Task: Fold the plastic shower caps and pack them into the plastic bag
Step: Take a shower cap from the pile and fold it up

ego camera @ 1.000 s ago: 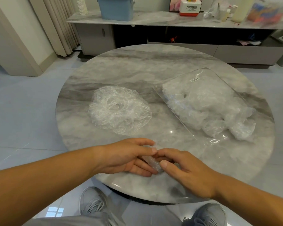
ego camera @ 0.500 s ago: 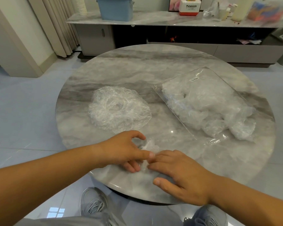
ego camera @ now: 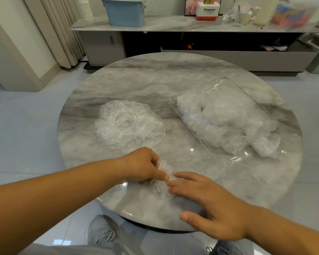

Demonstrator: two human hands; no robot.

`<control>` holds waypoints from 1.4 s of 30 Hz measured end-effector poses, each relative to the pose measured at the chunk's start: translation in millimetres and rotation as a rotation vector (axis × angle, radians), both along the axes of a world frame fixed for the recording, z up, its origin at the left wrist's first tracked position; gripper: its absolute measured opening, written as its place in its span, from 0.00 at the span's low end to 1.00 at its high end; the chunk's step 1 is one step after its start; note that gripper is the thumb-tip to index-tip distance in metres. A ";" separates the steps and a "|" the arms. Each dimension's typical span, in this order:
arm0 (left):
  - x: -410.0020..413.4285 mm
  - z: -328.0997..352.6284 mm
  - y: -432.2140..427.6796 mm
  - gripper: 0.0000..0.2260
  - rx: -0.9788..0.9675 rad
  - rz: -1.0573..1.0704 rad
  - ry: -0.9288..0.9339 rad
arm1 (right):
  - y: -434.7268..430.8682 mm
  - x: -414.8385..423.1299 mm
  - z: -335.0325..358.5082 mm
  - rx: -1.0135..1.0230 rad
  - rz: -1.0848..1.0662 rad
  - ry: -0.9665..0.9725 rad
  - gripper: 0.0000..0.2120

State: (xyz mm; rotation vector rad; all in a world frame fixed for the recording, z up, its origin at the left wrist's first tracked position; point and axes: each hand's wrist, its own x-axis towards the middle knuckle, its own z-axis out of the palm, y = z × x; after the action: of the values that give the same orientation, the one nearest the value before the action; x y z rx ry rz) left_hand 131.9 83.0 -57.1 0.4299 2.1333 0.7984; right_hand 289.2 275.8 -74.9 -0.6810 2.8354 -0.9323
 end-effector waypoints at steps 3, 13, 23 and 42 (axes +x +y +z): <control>0.4 2.6 4.4 0.22 0.128 0.109 -0.100 | 3.9 7.1 5.0 -0.156 -0.148 0.006 0.22; 26.1 44.4 61.9 0.07 0.614 0.362 -0.288 | 23.4 -2.9 44.3 -0.944 -0.689 -0.284 0.18; 42.5 53.9 115.9 0.17 0.354 -0.202 0.373 | 116.6 19.4 60.3 -0.689 -1.102 0.194 0.30; 61.6 34.0 126.3 0.39 0.072 -0.631 0.766 | 120.0 16.0 26.9 -0.926 -0.925 -0.181 0.36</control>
State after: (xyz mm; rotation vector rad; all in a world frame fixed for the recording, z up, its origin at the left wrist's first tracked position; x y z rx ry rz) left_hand 193.5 209.3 -23.0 1.5521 2.3973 0.3569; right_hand 305.2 395.8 -48.0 0.7831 2.3525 -2.2916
